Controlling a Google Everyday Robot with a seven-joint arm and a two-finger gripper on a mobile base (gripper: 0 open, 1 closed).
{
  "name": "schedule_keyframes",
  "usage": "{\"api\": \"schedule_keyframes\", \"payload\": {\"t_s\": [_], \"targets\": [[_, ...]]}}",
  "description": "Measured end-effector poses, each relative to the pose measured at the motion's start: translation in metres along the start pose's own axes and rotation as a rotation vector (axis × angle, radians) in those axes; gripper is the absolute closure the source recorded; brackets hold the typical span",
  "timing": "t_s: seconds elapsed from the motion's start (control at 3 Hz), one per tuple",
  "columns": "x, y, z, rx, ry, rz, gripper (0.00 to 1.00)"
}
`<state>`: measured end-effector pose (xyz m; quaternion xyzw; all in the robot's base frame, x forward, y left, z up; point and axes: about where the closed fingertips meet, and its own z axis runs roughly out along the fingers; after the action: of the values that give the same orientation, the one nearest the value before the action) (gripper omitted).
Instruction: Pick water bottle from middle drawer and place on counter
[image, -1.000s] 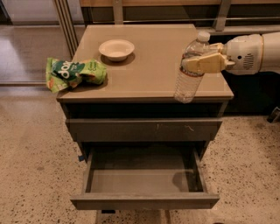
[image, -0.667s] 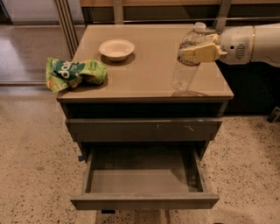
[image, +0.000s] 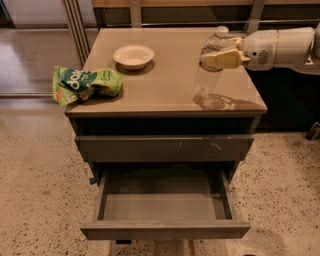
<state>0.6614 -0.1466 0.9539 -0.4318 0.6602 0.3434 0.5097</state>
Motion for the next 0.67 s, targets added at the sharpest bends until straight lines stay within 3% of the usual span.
{"api": "schedule_keyframes", "payload": {"t_s": [0.67], "targets": [[0.0149, -0.0154, 0.0114, -0.02, 0.062, -0.028, 1.0]]}}
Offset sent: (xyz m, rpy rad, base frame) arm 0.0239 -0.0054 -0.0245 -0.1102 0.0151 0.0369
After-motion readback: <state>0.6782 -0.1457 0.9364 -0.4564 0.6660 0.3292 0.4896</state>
